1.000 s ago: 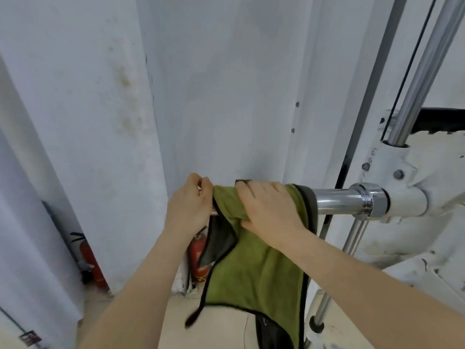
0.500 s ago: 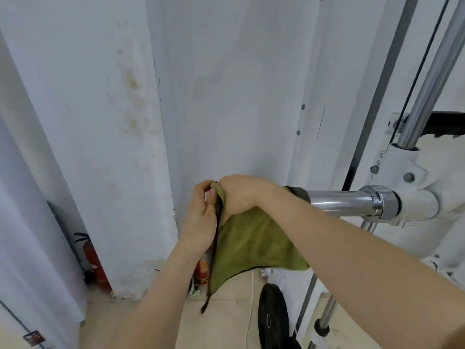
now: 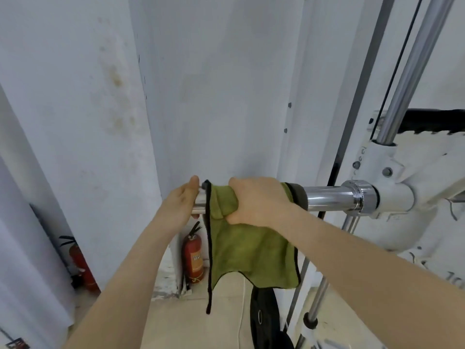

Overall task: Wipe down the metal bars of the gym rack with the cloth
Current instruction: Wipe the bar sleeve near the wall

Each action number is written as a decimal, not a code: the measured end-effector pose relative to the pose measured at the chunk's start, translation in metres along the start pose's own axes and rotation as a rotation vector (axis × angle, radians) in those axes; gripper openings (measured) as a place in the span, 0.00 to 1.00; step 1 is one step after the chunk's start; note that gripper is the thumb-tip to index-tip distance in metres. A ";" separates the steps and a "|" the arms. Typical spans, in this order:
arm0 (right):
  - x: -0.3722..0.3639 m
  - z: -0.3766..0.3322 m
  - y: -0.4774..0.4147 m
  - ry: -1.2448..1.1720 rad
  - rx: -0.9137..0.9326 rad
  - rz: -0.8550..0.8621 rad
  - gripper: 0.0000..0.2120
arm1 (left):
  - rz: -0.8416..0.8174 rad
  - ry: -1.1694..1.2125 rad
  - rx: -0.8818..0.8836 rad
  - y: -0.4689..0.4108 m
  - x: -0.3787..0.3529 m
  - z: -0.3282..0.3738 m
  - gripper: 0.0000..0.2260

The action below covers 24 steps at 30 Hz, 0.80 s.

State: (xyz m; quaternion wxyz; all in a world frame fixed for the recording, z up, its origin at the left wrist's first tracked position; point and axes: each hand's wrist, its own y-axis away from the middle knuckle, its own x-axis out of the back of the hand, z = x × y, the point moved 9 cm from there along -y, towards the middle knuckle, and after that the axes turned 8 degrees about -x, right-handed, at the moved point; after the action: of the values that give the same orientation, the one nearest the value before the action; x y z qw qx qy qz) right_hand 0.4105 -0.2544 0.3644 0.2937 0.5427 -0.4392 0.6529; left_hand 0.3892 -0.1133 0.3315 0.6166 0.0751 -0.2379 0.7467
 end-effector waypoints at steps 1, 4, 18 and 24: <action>-0.001 0.021 0.002 0.008 -0.057 -0.085 0.23 | -0.017 0.038 -0.025 0.002 -0.001 0.001 0.21; -0.008 0.078 0.014 -0.082 -0.206 -0.440 0.27 | -0.074 0.123 -0.105 0.006 -0.003 0.002 0.15; 0.002 0.001 0.004 0.009 0.051 0.098 0.18 | 0.042 0.149 0.029 -0.002 -0.010 0.000 0.17; 0.006 0.127 0.042 0.046 -0.245 -0.206 0.23 | -0.050 0.335 -0.167 0.018 0.005 0.002 0.14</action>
State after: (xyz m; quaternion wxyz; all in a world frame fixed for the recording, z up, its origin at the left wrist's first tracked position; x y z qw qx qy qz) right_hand 0.4302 -0.3864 0.3627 0.4332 0.5298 -0.4505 0.5733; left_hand 0.3705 -0.1119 0.3303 0.6701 -0.0962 -0.1911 0.7107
